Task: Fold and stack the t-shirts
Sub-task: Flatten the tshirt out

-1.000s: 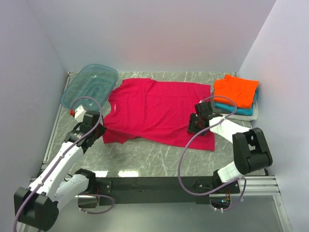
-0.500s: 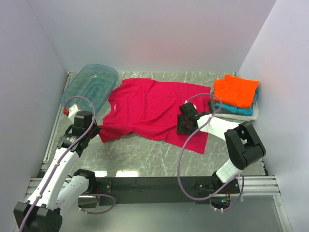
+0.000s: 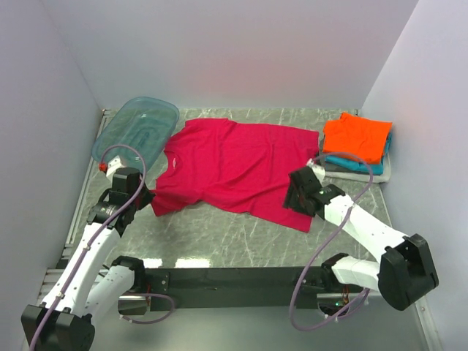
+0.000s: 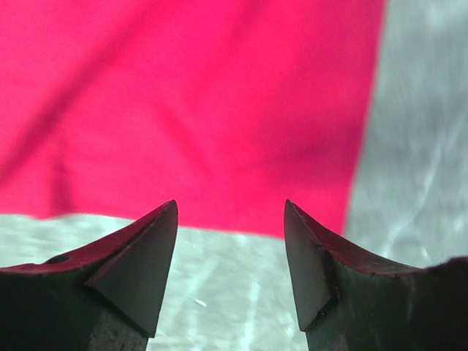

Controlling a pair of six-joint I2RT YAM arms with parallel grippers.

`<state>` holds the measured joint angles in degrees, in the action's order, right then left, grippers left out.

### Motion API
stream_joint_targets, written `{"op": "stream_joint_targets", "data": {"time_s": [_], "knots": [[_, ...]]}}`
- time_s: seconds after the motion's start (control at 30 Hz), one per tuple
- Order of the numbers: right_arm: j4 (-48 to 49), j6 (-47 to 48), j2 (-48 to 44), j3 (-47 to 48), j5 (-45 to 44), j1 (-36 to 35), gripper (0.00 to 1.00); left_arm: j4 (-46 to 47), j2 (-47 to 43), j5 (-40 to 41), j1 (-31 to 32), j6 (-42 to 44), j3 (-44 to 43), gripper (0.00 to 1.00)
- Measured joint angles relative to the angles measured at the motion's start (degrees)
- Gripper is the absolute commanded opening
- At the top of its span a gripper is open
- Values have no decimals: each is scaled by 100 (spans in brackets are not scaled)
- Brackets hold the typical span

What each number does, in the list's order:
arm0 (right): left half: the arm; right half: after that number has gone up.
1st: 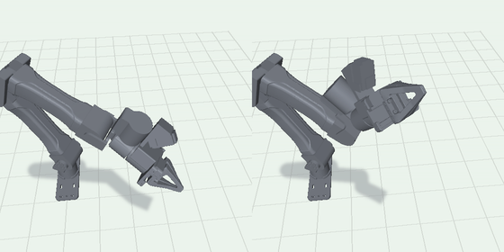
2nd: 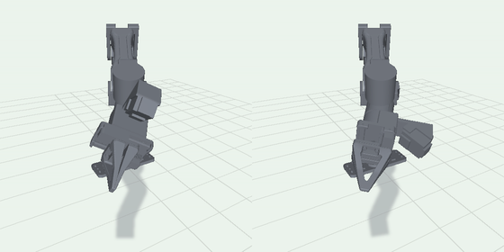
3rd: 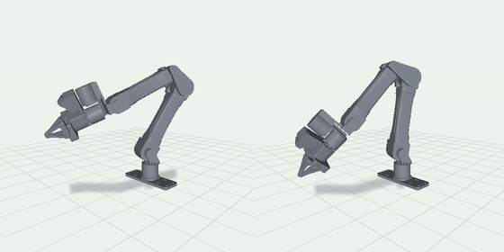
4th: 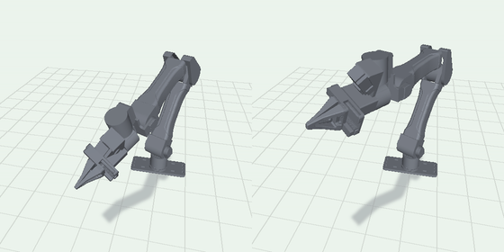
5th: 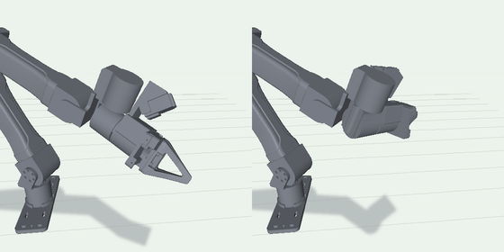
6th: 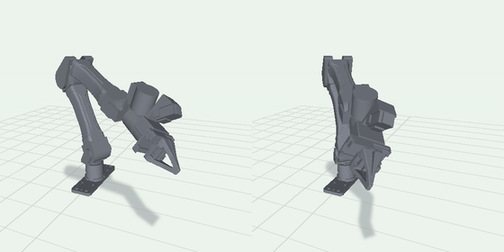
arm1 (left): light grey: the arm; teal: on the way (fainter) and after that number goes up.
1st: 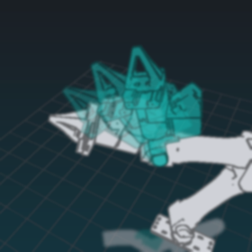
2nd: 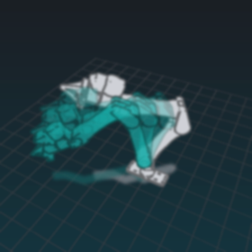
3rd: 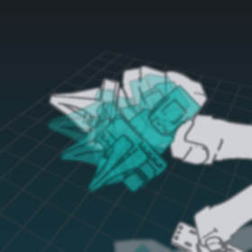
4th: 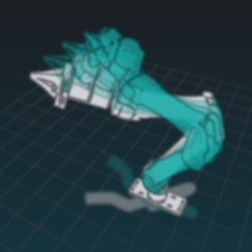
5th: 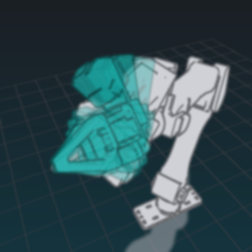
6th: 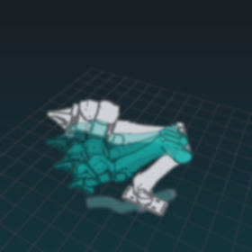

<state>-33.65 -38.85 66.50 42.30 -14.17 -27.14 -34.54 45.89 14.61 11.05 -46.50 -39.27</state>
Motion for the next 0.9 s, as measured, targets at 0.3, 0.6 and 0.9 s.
{"op": "stream_joint_targets", "data": {"time_s": [0.3,0.6,0.9], "knots": [[-962,-675,39,-452,-15,4,70,103,-4,-289,-4,90,0,1],[-1080,-857,173,-791,20,245,65,142,-2,-481,-15,184,0,1],[-953,-850,310,-903,9,518,45,225,13,-584,-15,212,0,1]]}}
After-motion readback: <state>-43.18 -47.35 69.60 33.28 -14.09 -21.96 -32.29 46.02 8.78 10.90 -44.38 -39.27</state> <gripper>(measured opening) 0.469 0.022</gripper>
